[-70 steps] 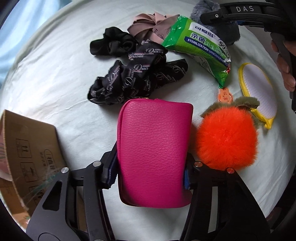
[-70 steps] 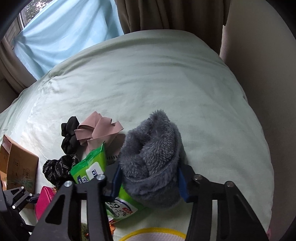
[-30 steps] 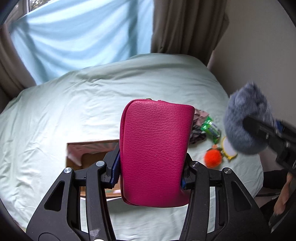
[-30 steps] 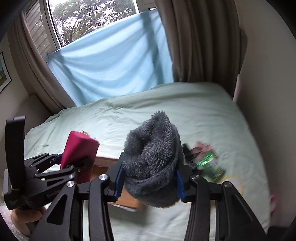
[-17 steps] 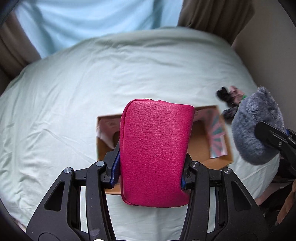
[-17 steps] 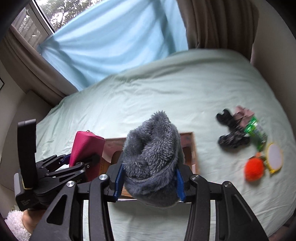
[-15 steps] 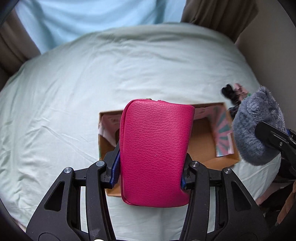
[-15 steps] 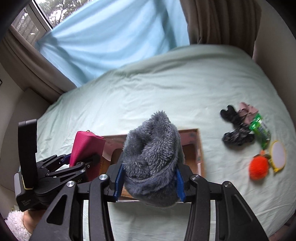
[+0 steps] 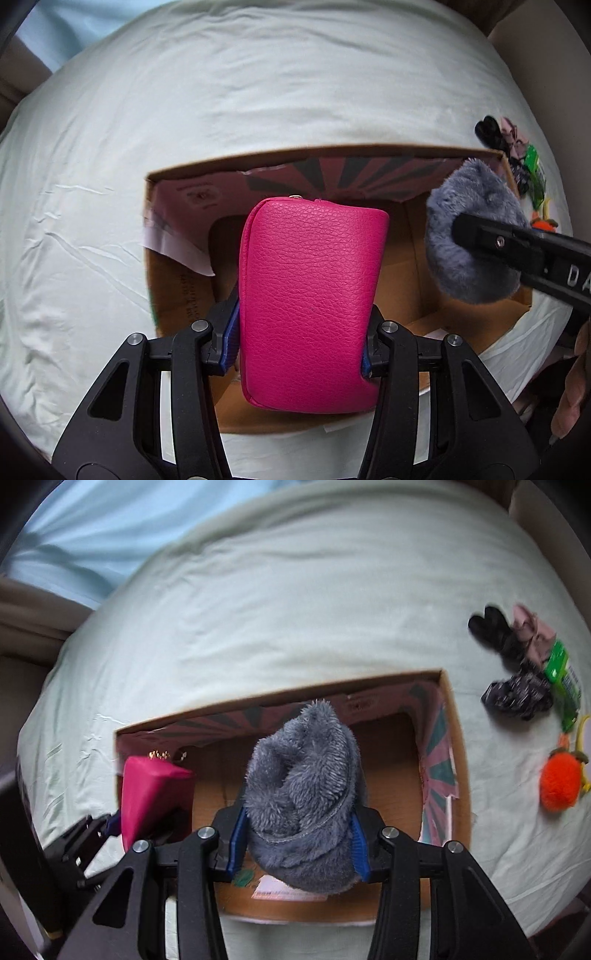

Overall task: Organize soft objects
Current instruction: 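Carry the pink pouch and grey sock over the cardboard box with both tools, then open both tools to drop the pouch and sock into the box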

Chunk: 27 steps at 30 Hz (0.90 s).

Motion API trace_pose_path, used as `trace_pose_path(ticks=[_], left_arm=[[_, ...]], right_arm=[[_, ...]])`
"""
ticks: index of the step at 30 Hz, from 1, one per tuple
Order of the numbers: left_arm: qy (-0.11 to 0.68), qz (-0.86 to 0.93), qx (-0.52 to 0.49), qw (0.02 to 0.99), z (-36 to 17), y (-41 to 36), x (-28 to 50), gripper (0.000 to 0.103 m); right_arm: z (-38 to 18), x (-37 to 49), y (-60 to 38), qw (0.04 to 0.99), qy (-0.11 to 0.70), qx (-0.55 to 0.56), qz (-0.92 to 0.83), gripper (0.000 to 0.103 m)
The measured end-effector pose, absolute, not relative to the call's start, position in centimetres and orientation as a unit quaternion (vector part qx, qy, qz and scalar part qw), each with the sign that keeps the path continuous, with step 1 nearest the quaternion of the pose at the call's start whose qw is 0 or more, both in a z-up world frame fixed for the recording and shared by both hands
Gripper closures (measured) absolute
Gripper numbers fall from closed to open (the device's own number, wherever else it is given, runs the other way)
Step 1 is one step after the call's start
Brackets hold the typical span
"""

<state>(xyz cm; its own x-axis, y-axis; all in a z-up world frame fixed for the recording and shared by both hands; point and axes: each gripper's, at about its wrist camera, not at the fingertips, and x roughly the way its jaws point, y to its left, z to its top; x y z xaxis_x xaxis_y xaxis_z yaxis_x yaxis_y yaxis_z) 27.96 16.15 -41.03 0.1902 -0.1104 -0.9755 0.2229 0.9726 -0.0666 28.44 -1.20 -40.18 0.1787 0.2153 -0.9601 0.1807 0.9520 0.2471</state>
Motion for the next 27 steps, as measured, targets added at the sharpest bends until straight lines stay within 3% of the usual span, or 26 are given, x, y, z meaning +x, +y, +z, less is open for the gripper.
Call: trace_pose_path(ticks=[9,11,12,13,14,27], left_arm=[[0.654,-0.122,0.066,0.744,-44.2,14.8,28.2,0.059],[0.654,-0.125,0.067,0.743,-44.1,14.8,28.1,0.044],[0.651,-0.13,0.065,0.745,-43.8,14.7,28.0,0.016],[0.645,-0.135,0.067,0.749,-43.3,14.7,27.9,0.001],[0.643,-0.139,0.068,0.75,-42.9,14.7,27.9,0.0],[0.621,-0.128,0.05,0.771,-39.7,16.3,26.8,0.0]], right_arm=[[-42.8,29.6,-2.4,0.721,0.668,0.184,0.007,0.059],[-42.6,29.8,-2.3,0.721,0.666,0.191,0.011,0.051],[-42.5,29.8,-2.4,0.723,0.662,0.197,0.01,0.045],[-42.5,30.0,-2.3,0.722,0.662,0.201,0.006,0.024],[-42.5,30.1,-2.3,0.72,0.664,0.202,0.004,0.0],[-40.3,28.7,-2.9,0.741,0.641,0.2,0.01,0.0]])
